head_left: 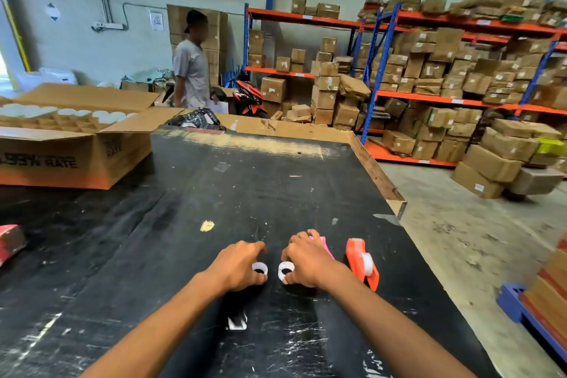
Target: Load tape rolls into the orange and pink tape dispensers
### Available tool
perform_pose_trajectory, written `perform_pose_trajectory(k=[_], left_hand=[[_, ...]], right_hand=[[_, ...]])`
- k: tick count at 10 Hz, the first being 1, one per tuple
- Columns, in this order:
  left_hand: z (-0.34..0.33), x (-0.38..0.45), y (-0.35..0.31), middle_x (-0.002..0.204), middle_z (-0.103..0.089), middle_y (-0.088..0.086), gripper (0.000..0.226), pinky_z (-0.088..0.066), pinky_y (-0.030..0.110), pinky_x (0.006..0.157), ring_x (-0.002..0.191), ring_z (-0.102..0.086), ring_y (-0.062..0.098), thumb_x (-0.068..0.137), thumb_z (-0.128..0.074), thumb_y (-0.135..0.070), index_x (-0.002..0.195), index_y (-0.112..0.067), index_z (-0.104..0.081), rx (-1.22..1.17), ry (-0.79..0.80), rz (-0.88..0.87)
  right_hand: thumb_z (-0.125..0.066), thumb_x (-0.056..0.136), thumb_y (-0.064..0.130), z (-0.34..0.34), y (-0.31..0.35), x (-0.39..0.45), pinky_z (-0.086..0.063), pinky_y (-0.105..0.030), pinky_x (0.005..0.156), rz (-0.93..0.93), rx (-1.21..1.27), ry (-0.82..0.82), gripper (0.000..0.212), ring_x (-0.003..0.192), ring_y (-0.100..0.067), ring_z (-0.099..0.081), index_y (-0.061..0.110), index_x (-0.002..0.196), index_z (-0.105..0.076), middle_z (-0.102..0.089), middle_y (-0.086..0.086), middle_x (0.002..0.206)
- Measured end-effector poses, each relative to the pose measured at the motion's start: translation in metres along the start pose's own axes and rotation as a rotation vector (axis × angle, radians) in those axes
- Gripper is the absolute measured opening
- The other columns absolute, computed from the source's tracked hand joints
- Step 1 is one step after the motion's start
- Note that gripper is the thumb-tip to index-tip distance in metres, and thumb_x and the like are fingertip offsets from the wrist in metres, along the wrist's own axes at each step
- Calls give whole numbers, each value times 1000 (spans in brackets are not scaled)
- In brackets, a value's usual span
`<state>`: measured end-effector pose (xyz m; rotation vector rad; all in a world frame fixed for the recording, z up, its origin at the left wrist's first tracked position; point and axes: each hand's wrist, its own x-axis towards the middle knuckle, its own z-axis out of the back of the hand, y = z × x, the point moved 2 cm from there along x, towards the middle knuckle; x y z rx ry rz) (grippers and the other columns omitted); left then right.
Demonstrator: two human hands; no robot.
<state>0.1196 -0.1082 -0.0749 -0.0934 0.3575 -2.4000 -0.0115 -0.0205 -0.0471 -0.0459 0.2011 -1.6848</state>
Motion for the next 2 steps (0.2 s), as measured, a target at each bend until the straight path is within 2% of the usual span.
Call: perform_pose_trajectory(k=[2], left_hand=[[10,-11,-4,119,-65,6,64,-51,39,85,108,-61,29,72,-66,-47,129,-22,-49,25,16,2]], right_hand=[[-67,80,42,8,-9,-10,-18,-42,114,27,78,-30,54,131,-29,-37,16,127,-58,-52,-12,131]])
